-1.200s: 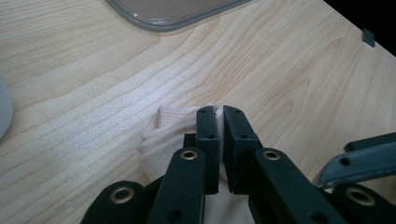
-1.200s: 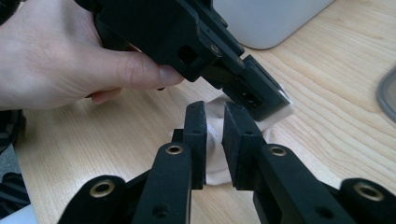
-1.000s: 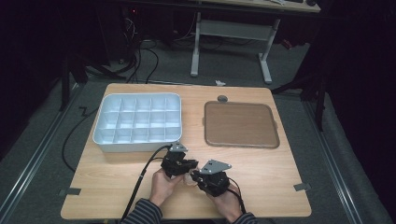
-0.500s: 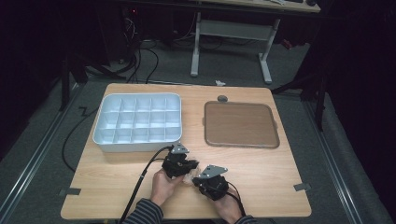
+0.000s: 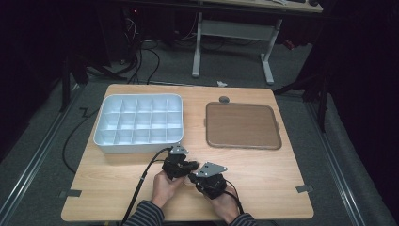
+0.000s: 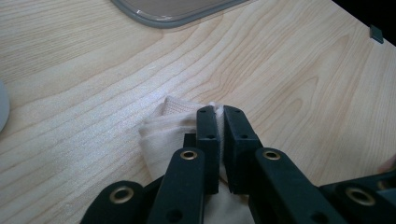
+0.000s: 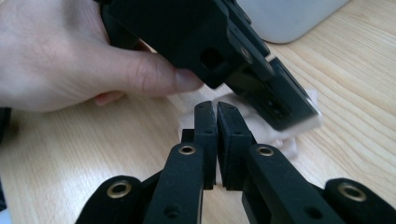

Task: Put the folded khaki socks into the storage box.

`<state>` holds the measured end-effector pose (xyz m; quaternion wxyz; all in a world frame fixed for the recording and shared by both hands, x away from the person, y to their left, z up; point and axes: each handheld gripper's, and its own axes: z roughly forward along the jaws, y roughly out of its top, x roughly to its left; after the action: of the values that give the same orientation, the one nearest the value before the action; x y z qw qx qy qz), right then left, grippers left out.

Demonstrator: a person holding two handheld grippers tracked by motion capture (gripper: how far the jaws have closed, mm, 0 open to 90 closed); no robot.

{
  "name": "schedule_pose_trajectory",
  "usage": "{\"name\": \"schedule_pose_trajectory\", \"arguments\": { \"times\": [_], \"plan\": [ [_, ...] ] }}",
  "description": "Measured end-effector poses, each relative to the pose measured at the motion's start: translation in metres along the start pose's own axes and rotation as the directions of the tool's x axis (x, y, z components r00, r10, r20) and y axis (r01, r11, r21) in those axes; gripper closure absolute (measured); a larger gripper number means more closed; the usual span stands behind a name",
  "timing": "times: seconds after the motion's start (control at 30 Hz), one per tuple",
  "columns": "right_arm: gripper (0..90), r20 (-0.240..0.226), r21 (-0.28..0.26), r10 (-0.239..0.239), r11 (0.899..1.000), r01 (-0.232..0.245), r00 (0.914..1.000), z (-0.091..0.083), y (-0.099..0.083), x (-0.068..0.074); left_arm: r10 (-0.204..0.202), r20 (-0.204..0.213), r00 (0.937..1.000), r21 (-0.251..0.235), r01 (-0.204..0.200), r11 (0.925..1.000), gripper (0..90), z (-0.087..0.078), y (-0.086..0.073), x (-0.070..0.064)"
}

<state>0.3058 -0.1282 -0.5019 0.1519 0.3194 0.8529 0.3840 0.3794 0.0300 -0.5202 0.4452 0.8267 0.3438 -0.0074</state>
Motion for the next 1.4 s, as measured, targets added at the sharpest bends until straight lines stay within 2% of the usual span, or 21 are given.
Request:
{"name": "schedule_pose_trajectory", "arguments": {
  "times": [0.1, 0.2, 0.37, 0.47, 0.87, 0.97, 1.03, 1.1, 1.13, 1.17, 1.2, 1.27, 1.33, 1.4],
  "plan": [
    [86.7, 0.001, 0.003, 0.007, 1.000, -0.007, 1.0000, 0.004, 0.001, -0.001, 0.005, -0.001, 1.0000, 0.001, -0.005, 1.0000, 86.1, 0.000, 0.000, 0.000],
    [86.9, 0.001, 0.047, 0.001, 0.999, -0.001, 1.0000, 0.013, -0.004, -0.002, 0.009, -0.003, 1.0000, 0.001, -0.009, 1.0000, 86.1, 0.000, 0.000, 0.000],
    [87.3, -0.010, 0.050, 0.029, 0.998, -0.028, 0.9995, 0.013, -0.010, -0.007, 0.014, -0.009, 0.9999, -0.004, -0.014, 0.9999, 86.1, 0.000, 0.000, 0.000],
    [87.9, 0.000, 0.045, 0.013, 0.999, -0.013, 0.9999, 0.014, -0.012, -0.006, 0.025, -0.020, 0.9995, -0.009, -0.025, 0.9996, 86.0, 0.000, -0.001, 0.000],
    [88.2, 0.001, 0.042, 0.022, 0.999, -0.022, 0.9998, 0.014, -0.013, -0.008, 0.063, -0.039, 0.9973, -0.012, -0.063, 0.9979, 85.4, -0.001, -0.001, 0.000],
    [88.2, 0.006, 0.049, 0.017, 0.999, -0.017, 0.9998, 0.014, -0.013, -0.008, 0.059, -0.030, 0.9978, -0.021, -0.060, 0.9980, 85.5, 0.000, -0.002, 0.003],
    [88.2, 0.005, 0.044, 0.023, 0.999, -0.023, 0.9997, 0.014, -0.013, -0.009, 0.035, -0.019, 0.9992, -0.020, -0.035, 0.9992, 85.5, 0.000, -0.002, 0.006],
    [88.1, 0.004, 0.046, 0.018, 0.999, -0.018, 0.9998, 0.014, -0.012, -0.010, 0.029, -0.017, 0.9994, -0.021, -0.030, 0.9993, 85.3, -0.001, -0.001, 0.006],
    [88.0, 0.001, 0.044, 0.020, 0.999, -0.020, 0.9998, 0.015, -0.012, -0.010, 0.027, -0.015, 0.9995, -0.021, -0.027, 0.9994, 84.4, -0.001, -0.001, 0.006],
    [86.8, 0.000, 0.043, 0.019, 0.999, -0.019, 0.9998, 0.014, -0.012, -0.010, 0.021, -0.007, 0.9997, -0.020, -0.021, 0.9996, 79.0, -0.002, -0.001, 0.006],
    [86.8, 0.000, 0.043, 0.019, 0.999, -0.019, 0.9998, 0.014, -0.012, -0.010, 0.012, 0.003, 0.9999, -0.024, -0.012, 0.9997, 79.0, -0.003, 0.000, 0.005],
    [82.5, -0.006, 0.029, 0.034, 0.999, -0.034, 0.9994, 0.013, -0.012, -0.010, 0.001, 0.022, 0.9998, -0.021, -0.001, 0.9998, 67.9, -0.005, 0.001, 0.004],
    [79.7, -0.015, 0.022, 0.051, 0.998, -0.051, 0.9986, 0.013, -0.011, -0.012, 0.016, 0.010, 0.9998, -0.033, -0.015, 0.9993, 59.9, -0.009, 0.002, 0.001],
    [77.6, -0.016, 0.019, 0.049, 0.999, -0.049, 0.9987, 0.011, -0.011, -0.013, 0.017, 0.014, 0.9998, -0.034, -0.017, 0.9993, 55.9, -0.013, 0.003, -0.001]
  ]
}}
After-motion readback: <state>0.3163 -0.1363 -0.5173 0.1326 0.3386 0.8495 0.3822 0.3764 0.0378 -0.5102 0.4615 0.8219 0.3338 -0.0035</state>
